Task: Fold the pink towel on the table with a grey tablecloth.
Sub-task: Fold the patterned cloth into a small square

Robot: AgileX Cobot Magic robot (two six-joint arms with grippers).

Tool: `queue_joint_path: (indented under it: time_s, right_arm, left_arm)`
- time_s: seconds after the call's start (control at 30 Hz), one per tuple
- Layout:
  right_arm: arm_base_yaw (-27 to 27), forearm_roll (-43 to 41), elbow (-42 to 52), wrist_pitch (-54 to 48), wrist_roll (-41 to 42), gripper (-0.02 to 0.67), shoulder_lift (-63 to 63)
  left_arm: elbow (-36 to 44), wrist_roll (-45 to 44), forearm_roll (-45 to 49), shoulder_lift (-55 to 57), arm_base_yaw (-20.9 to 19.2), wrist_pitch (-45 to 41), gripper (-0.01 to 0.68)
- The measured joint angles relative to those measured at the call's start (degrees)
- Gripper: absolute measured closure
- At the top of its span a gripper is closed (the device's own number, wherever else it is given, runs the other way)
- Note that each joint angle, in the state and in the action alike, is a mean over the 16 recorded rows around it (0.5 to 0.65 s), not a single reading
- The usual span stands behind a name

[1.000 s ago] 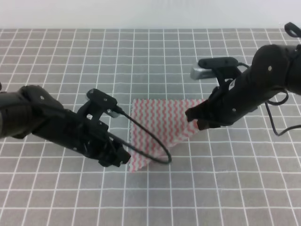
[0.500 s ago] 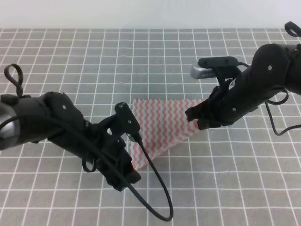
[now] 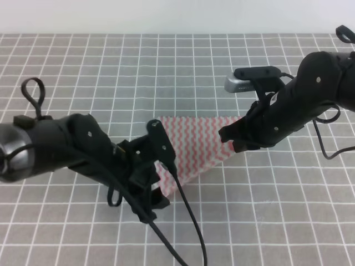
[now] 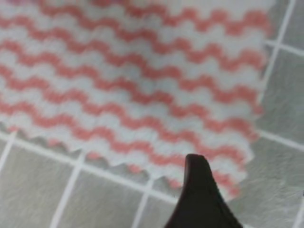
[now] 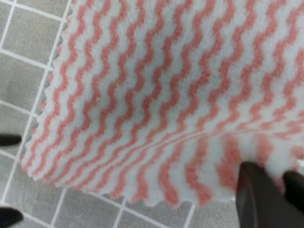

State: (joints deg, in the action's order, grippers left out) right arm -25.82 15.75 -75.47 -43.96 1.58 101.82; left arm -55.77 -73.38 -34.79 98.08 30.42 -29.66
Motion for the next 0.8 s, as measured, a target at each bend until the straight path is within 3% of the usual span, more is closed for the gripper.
queue_joint_path:
  time_s: [0.37,0.8]
  right_arm:
    - [0.0,-0.1,0.0,0.2,0.0,0.664,-0.2]
    - [0.0,-0.1,0.0,0.3,0.0,0.664,-0.1]
  left_arm:
    - [0.0,1.5,2.7,0.5,3.4,6.0,0.268]
    - [0.1,4.3,4.3,2.9,4.0,8.9,0.276]
